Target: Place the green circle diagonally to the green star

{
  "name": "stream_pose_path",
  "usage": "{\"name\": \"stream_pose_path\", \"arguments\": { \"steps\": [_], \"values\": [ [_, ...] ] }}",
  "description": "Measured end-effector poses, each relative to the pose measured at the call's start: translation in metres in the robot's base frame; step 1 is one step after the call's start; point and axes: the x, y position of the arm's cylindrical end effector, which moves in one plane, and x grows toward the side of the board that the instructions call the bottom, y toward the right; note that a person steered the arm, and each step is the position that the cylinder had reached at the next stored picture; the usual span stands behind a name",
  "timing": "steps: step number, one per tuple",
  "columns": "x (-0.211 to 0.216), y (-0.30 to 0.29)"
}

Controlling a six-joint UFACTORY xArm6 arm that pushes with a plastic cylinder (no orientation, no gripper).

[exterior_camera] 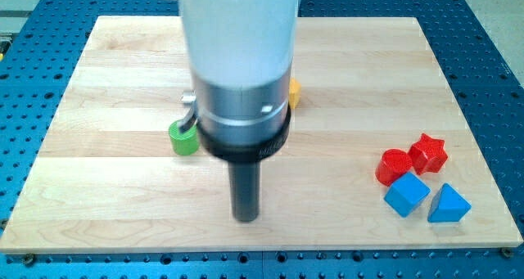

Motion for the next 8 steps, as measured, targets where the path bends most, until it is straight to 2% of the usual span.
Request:
{"name": "stream_pose_path", "arguments": {
  "steps": [1,2,4,5,6,8],
  "values": [
    [-0.012,-0.077],
    [-0.051,-0.107],
    [-0.091,-0.077],
    [-0.091,-0.092],
    [-0.091,-0.142],
    [-0.124,-0.097]
  ]
}}
